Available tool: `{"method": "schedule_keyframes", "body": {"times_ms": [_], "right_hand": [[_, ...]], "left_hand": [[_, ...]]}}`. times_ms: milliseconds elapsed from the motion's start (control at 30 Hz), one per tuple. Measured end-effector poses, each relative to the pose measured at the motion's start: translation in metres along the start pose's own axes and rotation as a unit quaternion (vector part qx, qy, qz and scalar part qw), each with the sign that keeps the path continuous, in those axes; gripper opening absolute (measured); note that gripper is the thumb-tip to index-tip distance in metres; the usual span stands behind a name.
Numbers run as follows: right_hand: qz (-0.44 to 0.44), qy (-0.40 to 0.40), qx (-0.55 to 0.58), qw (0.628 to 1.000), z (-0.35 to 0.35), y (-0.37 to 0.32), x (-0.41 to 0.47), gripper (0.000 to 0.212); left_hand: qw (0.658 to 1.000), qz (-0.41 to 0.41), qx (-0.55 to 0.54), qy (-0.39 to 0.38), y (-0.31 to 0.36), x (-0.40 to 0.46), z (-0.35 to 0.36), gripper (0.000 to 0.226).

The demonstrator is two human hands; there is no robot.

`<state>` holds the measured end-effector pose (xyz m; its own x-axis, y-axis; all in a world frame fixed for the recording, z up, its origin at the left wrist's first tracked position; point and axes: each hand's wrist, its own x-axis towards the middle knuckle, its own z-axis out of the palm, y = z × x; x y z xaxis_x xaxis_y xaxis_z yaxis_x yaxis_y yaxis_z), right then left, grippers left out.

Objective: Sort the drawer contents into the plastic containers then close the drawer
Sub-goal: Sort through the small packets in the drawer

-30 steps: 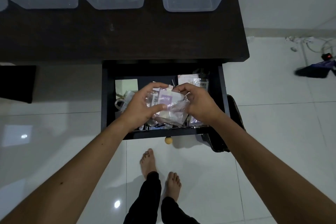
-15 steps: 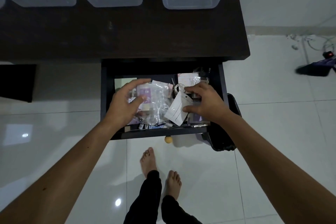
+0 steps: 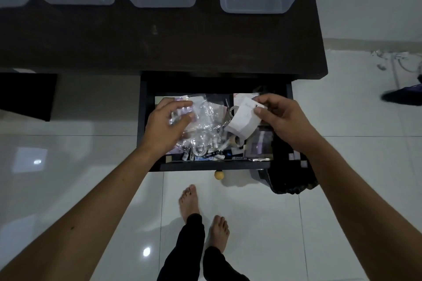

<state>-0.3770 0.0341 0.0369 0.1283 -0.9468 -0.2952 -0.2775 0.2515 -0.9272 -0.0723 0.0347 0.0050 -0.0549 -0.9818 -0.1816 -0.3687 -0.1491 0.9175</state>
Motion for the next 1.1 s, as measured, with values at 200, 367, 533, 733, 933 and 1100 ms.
{"method": "schedule_keyframes", "body": {"times_ms": [200,367,533,733,933,1100], "right_hand": [[-0.012,-0.023,0.034,0.999,0.014,-0.014,0.008,0.024],[-0.009,-0.029,0.012,0.999,0.036,-0.019,0.017,0.023],[0.006,-0.017,-0.039,0.999,0.057,-0.010,0.022,0.020],[0.010,0.034,-0.059,0.998,0.079,0.000,0.022,0.026],[0.045,0.046,-0.026,0.998,0.079,-0.003,0.012,0.026],[-0.023,0.063,-0.173,0.983,0.043,0.001,0.014,0.027]], "left_hand": [[0.998,0.017,0.059,-0.020,-0.008,0.002,-0.003,0.046],[0.996,0.037,0.071,-0.046,-0.009,0.003,-0.001,0.045],[0.997,0.007,-0.005,-0.077,-0.002,0.002,0.002,0.027],[0.994,0.001,-0.037,-0.104,-0.003,0.001,0.003,0.056],[0.991,-0.013,-0.045,-0.127,-0.008,0.006,0.008,0.057],[0.985,-0.029,-0.096,-0.143,-0.012,0.008,0.007,0.053]]}}
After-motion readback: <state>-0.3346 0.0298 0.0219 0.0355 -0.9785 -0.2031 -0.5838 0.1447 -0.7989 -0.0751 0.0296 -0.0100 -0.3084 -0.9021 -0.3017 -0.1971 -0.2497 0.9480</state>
